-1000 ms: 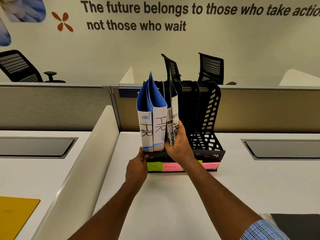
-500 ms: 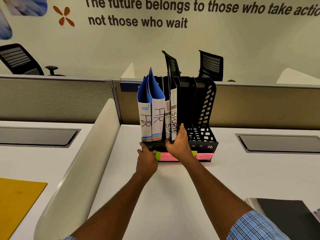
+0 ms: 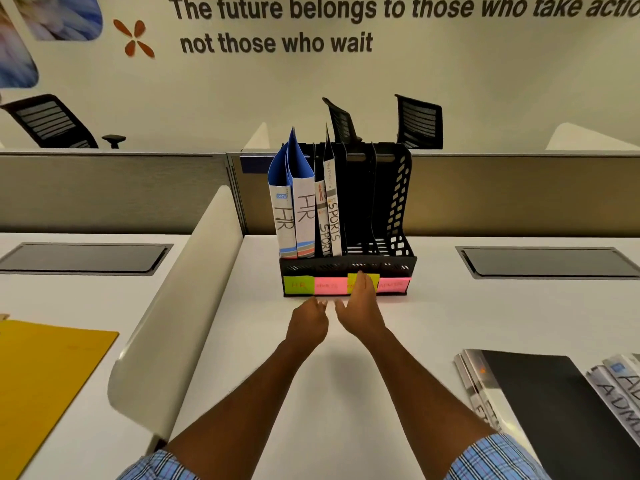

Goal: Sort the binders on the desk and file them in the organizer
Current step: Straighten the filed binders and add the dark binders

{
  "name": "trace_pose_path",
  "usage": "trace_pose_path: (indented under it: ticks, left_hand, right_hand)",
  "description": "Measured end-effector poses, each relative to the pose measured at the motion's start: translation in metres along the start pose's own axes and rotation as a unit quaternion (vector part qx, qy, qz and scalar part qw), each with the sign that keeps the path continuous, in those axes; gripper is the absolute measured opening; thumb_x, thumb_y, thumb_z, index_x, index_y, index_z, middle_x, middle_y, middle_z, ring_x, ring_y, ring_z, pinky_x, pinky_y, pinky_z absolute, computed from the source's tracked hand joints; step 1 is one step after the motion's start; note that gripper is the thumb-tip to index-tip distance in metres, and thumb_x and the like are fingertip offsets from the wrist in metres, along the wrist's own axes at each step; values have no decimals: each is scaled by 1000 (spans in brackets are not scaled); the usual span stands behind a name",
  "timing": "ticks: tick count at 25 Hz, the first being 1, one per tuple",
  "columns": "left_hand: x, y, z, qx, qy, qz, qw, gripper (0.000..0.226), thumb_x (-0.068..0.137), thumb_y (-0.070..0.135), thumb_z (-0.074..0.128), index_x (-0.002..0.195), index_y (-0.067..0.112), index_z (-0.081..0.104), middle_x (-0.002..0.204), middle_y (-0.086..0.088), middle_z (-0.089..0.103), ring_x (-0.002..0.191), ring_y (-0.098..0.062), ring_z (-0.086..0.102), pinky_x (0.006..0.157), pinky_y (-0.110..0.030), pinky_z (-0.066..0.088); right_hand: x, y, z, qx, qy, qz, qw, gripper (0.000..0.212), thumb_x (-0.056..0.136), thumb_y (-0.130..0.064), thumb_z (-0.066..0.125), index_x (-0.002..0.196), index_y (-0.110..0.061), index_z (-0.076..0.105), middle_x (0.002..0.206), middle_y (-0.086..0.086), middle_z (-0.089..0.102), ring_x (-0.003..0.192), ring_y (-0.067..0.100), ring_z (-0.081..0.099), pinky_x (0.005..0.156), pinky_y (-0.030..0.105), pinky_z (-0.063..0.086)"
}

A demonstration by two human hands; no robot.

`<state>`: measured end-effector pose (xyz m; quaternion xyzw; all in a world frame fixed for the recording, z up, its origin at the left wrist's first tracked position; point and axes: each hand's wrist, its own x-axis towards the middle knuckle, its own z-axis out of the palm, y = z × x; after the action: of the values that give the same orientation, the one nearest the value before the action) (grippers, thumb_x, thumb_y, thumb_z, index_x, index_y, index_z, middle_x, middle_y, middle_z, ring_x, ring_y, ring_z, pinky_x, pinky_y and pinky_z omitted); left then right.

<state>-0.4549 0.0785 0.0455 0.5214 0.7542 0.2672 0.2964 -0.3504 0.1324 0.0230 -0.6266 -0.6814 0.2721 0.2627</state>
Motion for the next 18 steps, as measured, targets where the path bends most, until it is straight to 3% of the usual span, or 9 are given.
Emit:
trace_pose_path:
  ticks: [5, 12, 14, 15, 16, 18]
  left_hand:
    - [-35, 1, 29, 13, -52, 0, 999, 47, 103, 29, 32, 141, 2, 37, 147, -14, 41, 136, -28, 37, 109, -32, 29]
    - [-83, 15, 86, 14, -113, 11, 993, 47, 101, 30, 35, 137, 0, 42, 144, -16, 43, 135, -29, 37, 110, -35, 27]
    - [-94, 24, 102, -6, -120, 8, 993, 41, 100, 29, 38, 118, -4, 55, 123, -20, 57, 119, -33, 49, 100, -39, 37]
    - [-100, 28, 108, -14, -121, 8, 992, 34, 99, 27, 39, 97, -1, 59, 101, -18, 61, 100, -32, 55, 86, -37, 41]
    - [-104, 33, 113, -16, -114, 9, 993, 33, 99, 25, 41, 75, 6, 52, 78, -12, 54, 79, -27, 52, 71, -34, 39]
    - [-115, 43, 124, -14, -109, 15, 994, 40, 98, 23, 42, 61, 15, 30, 62, -2, 34, 61, -19, 35, 56, -33, 28]
  right_hand:
    - [-44, 33, -12, -32, -23, 13, 999, 82, 91, -27, 63, 150, -2, 11, 158, 15, 15, 146, 29, 15, 117, 35, 18]
    - [-101, 88, -51, -52, 15, 57, 997, 78, 93, -28, 59, 150, -2, 12, 157, 17, 15, 146, 30, 11, 119, 38, 17]
    - [-116, 109, -68, -62, 47, 58, 995, 76, 92, -26, 60, 149, -2, 16, 155, 17, 19, 145, 30, 15, 118, 38, 19]
    - [-123, 119, -78, -69, 63, 68, 993, 75, 91, -26, 61, 148, -2, 17, 154, 17, 20, 144, 30, 17, 118, 38, 21]
    - [-129, 128, -87, -80, 77, 83, 990, 75, 90, -27, 62, 147, -2, 19, 154, 18, 22, 144, 30, 19, 118, 38, 22]
    - [-143, 144, -105, -140, 96, 112, 979, 75, 87, -29, 65, 144, -4, 25, 151, 16, 29, 143, 31, 22, 118, 40, 22]
